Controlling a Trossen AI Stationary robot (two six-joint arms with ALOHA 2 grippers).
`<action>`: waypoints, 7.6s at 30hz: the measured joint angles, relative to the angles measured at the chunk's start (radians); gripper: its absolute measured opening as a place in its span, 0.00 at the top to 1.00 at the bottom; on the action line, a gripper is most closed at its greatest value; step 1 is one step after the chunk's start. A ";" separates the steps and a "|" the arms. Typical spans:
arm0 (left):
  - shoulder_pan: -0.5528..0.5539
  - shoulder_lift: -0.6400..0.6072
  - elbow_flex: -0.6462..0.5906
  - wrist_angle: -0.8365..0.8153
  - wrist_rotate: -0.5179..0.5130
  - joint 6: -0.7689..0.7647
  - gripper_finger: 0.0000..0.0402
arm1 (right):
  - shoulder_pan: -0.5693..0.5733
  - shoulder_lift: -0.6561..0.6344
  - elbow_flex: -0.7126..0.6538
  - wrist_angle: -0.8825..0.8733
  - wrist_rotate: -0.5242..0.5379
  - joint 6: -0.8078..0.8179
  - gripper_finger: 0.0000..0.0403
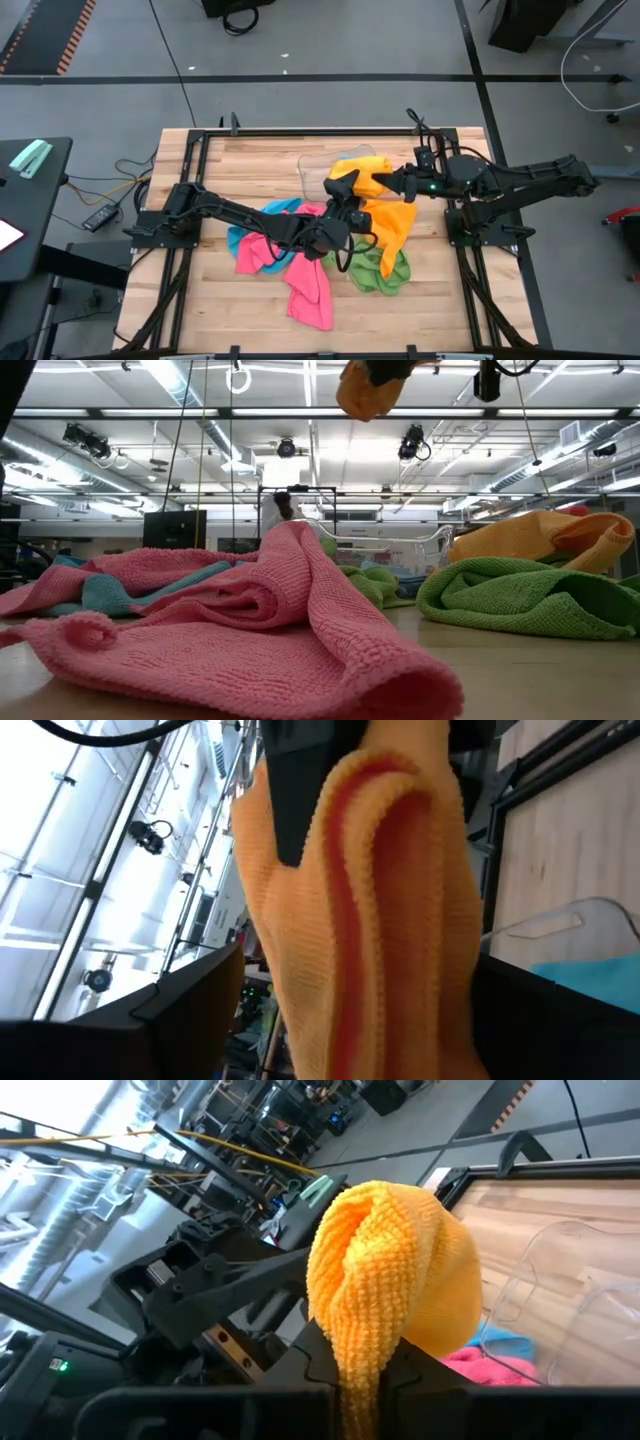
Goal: Fold microfiber towels
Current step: Put the folded yellow microfiber cloth on the transparent bin
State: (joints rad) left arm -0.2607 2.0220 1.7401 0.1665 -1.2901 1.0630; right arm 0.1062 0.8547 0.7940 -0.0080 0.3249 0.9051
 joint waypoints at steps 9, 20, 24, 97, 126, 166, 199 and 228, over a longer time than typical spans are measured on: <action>0.014 0.000 0.000 -0.001 -0.016 0.010 0.12 | 0.002 0.000 0.000 0.049 0.004 0.008 0.95; 0.046 0.000 0.000 0.086 -0.026 0.040 0.18 | 0.002 0.001 0.000 0.045 0.007 0.011 0.95; 0.037 0.000 0.000 0.121 -0.023 0.081 0.26 | 0.002 0.001 0.000 0.035 0.007 0.009 0.95; 0.479 0.000 -0.153 -0.325 1.179 0.723 0.94 | 0.002 -0.273 0.067 -0.577 0.215 -0.239 0.42; 0.631 0.045 -0.209 -0.222 1.703 1.076 0.95 | 0.002 -0.118 0.066 -0.454 0.365 -0.088 0.42; 0.636 0.191 -0.096 -0.164 1.734 0.834 0.88 | 0.035 -0.045 0.066 -0.359 0.377 -0.093 0.42; 0.627 0.058 -0.095 -0.508 1.517 0.657 0.55 | 0.035 -0.046 0.066 -0.357 0.380 -0.125 0.42; 0.599 0.121 -0.095 -0.451 1.298 0.745 0.47 | 0.034 0.087 0.067 -0.472 0.379 -0.158 0.42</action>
State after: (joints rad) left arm 0.3386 2.1432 1.6455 -0.2847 0.0083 1.8083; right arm 0.1406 0.9421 0.8608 -0.4805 0.7044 0.7475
